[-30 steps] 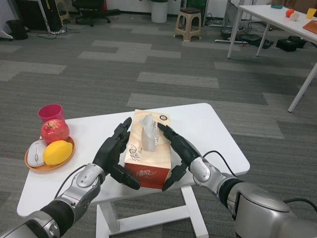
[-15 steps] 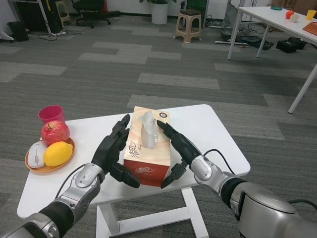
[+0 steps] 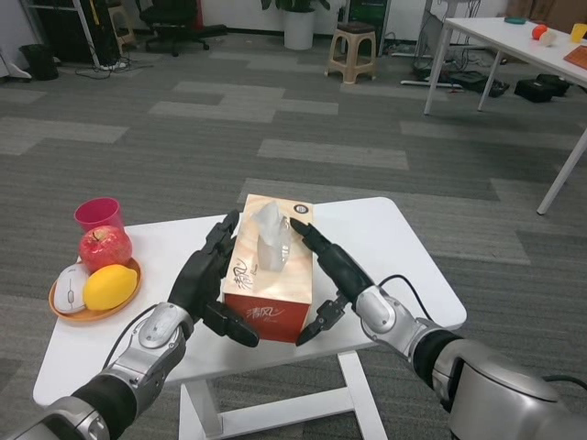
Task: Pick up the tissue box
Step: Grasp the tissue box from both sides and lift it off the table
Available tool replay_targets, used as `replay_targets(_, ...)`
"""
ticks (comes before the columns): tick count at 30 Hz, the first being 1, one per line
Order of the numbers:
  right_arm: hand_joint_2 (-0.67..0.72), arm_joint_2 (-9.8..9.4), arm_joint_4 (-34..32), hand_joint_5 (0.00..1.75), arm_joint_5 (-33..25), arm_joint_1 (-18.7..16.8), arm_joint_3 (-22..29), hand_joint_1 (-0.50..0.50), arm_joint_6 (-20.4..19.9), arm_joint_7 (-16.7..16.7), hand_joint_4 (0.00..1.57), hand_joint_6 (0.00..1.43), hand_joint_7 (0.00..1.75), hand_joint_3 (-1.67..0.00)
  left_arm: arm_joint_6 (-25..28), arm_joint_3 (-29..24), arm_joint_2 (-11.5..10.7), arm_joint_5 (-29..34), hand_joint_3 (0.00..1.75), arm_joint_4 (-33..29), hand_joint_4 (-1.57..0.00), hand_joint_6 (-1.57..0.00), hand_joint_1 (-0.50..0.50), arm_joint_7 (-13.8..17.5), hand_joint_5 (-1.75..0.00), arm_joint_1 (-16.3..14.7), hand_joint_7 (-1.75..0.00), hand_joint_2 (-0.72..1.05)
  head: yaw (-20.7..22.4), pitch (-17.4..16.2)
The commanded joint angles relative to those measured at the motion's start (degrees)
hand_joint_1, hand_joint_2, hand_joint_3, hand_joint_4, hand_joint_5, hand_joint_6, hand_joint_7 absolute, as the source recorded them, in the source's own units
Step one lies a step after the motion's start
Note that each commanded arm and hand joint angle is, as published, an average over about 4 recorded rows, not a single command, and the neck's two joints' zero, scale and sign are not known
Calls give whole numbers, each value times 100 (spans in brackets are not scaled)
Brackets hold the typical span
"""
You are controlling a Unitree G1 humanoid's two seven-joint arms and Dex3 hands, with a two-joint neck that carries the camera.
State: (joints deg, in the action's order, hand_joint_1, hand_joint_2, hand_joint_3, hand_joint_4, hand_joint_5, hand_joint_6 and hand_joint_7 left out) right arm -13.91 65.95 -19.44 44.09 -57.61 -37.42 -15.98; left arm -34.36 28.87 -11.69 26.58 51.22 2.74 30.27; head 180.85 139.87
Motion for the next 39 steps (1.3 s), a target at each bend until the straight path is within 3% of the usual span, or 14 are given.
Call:
replay_targets(1,-54,27,-205,0,8,5,152,-46,-160,-6,0,0,14,-48,-91,77,88,-47,0,-165,0,0,50,130,-41,-65,0,-39,-10,-5)
replay_targets(8,-54,-46,-407,0,81,-6,299,-46,-160,25,0,0,14,-48,-115,22,88,-47,0,-266,0,0,50,130,-41,-65,0,-41,-11,-1)
replay_targets(12,-54,-63,-482,0,85,-6,334,-46,-160,34,0,0,14,-48,-128,-13,80,-56,2,-358,0,0,50,130,-51,-69,0,-44,-6,4)
replay_targets(19,-54,-85,-592,0,134,-15,426,-46,-160,42,0,0,14,-48,-137,-61,71,-69,0,-530,0,0,50,125,-51,-82,0,-37,-5,19)
replay_targets(30,-54,-173,-901,0,202,-23,613,-46,-158,69,0,0,14,-48,-150,-140,44,-80,0,-754,0,0,50,121,-51,-106,0,-41,5,38)
replay_targets(39,-54,-230,-1161,0,213,-32,699,-46,-151,88,0,0,14,-56,-150,-171,42,-91,0,-789,0,0,50,121,-51,-117,0,-37,9,62)
